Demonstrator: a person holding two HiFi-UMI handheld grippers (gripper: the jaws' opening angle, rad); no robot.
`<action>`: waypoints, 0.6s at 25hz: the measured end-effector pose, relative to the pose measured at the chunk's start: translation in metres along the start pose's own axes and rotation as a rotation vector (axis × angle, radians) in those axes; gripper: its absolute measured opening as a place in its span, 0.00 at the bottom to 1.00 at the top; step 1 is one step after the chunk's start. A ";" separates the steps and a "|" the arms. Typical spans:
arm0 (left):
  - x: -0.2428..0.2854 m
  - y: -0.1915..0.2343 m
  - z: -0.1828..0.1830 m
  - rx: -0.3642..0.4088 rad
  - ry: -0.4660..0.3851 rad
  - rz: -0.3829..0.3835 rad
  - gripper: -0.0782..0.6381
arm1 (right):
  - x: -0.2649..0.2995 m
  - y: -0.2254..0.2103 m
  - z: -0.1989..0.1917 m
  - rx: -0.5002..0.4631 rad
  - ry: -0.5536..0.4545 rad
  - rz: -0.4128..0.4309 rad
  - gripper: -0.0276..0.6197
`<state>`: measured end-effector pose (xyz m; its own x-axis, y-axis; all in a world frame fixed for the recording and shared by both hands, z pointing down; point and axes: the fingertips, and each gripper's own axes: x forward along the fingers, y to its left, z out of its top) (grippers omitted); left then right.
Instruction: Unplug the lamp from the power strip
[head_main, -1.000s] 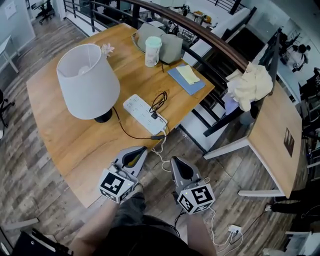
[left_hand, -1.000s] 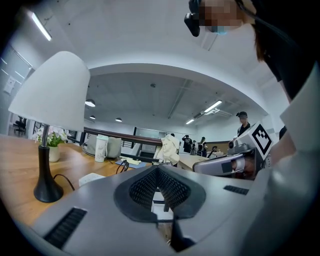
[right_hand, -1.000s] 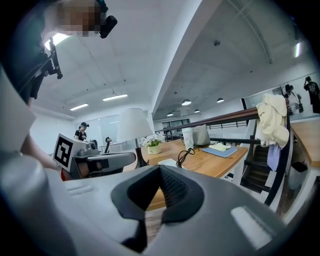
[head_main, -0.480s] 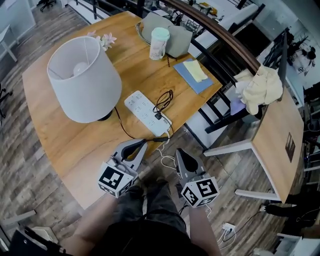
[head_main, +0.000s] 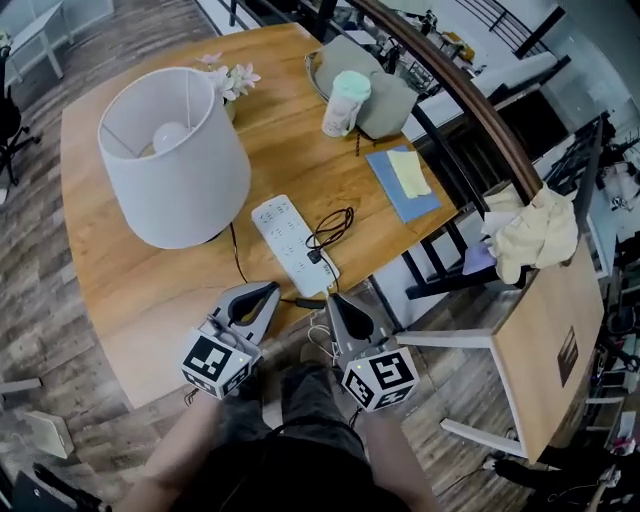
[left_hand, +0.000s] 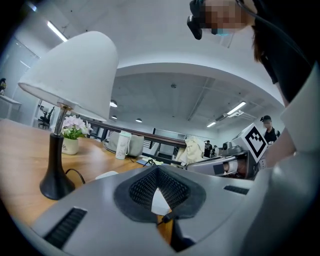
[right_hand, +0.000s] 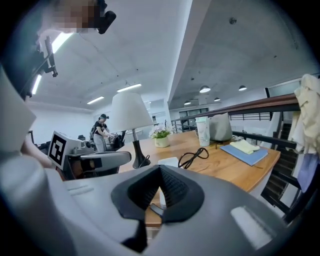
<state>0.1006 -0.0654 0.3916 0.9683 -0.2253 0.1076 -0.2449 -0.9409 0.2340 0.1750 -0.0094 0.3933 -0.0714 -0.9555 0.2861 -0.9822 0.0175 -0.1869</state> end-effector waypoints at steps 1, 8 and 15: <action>0.003 0.000 0.000 -0.003 -0.002 0.020 0.10 | 0.004 -0.002 0.000 -0.011 0.015 0.027 0.05; 0.022 -0.001 -0.009 -0.019 0.000 0.139 0.10 | 0.023 -0.022 -0.014 -0.032 0.096 0.152 0.05; 0.031 0.003 -0.031 -0.026 0.023 0.262 0.10 | 0.044 -0.048 -0.023 -0.033 0.142 0.172 0.05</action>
<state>0.1286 -0.0671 0.4254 0.8705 -0.4543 0.1894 -0.4885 -0.8443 0.2201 0.2154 -0.0452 0.4365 -0.2599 -0.8866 0.3827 -0.9584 0.1885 -0.2142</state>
